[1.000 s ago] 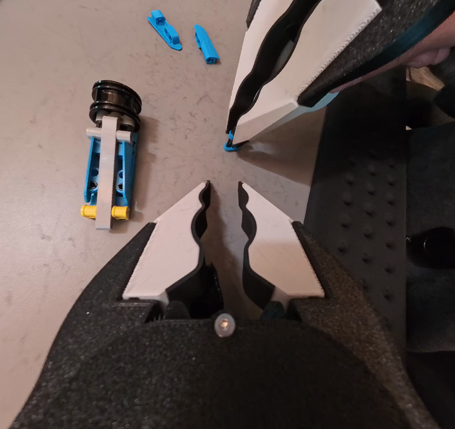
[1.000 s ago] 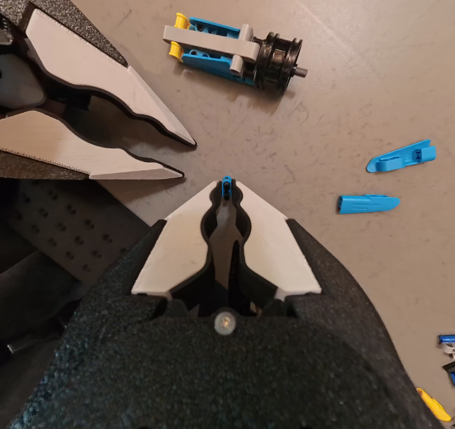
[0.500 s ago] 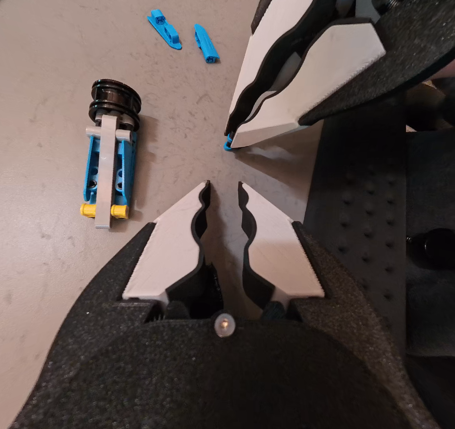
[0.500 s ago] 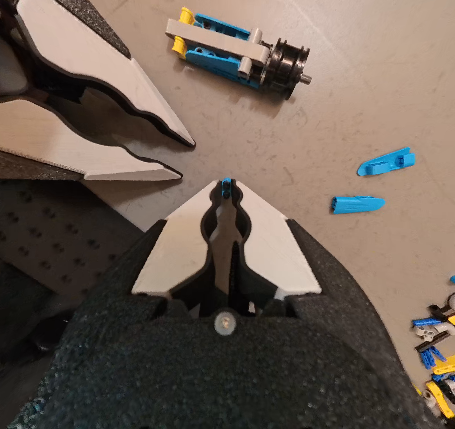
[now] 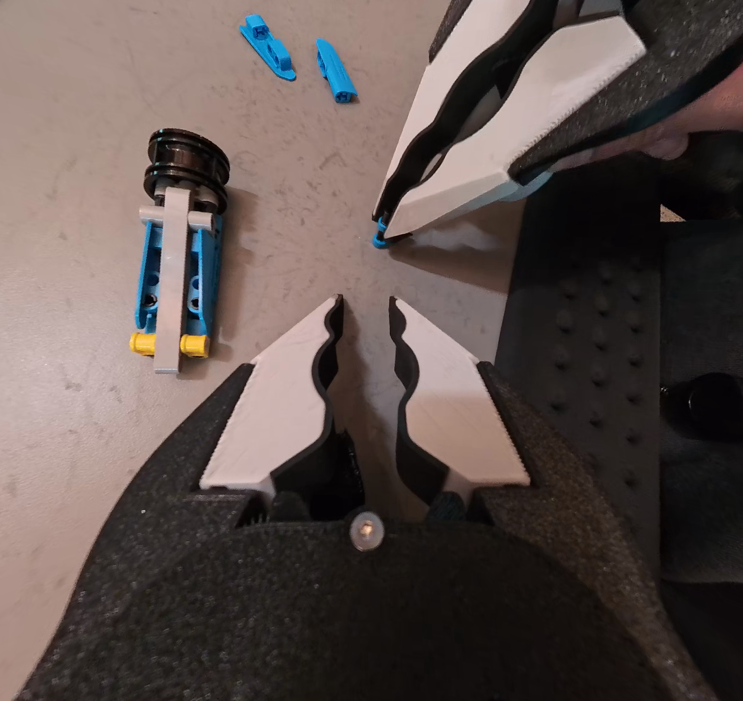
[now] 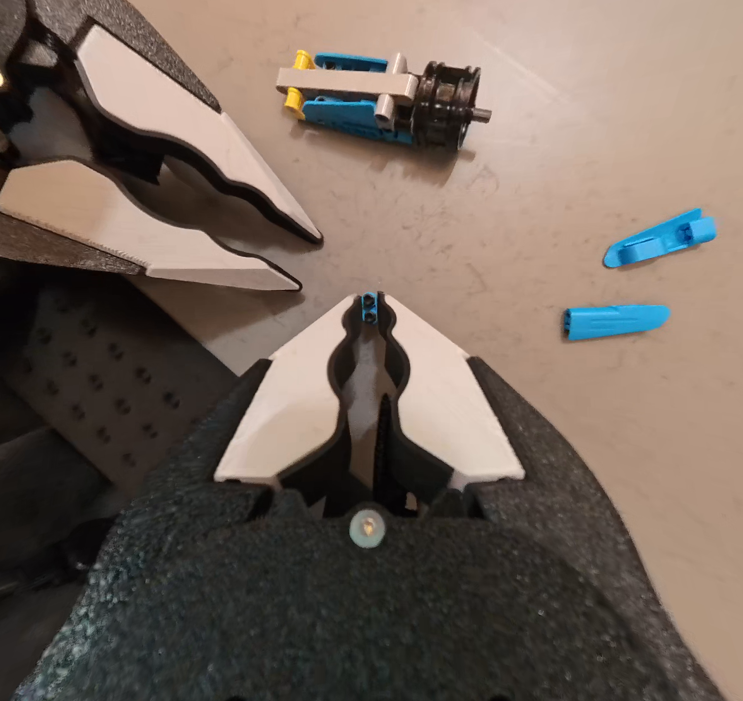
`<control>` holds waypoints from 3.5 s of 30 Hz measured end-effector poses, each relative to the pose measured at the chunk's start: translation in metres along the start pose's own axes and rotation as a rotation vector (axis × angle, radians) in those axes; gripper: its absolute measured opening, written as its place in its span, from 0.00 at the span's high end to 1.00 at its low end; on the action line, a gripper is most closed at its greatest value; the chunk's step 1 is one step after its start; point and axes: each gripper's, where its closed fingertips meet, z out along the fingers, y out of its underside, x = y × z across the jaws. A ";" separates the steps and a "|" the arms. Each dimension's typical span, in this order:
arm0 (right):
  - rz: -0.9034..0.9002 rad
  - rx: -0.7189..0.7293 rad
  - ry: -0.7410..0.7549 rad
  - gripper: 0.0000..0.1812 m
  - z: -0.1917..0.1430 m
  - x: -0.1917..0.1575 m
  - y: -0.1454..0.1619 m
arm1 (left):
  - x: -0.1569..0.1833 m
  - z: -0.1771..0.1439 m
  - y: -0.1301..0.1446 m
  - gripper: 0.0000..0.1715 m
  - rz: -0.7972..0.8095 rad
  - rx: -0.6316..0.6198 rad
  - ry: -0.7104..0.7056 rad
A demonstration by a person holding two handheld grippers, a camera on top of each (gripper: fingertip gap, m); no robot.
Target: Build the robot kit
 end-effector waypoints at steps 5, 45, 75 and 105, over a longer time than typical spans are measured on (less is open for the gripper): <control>0.096 0.041 -0.105 0.96 -0.001 0.001 0.001 | 0.000 0.000 0.000 0.87 0.000 -0.001 0.001; 0.384 0.320 -0.971 0.96 -0.083 -0.067 -0.060 | 0.050 -0.075 -0.070 0.96 -0.333 0.526 0.659; -0.569 0.627 0.218 0.75 -0.073 -0.046 -0.089 | 0.022 -0.087 -0.099 0.97 -0.722 0.852 0.802; -0.471 0.668 0.296 0.84 -0.066 -0.033 -0.090 | 0.002 -0.076 -0.095 0.97 -0.882 0.888 0.765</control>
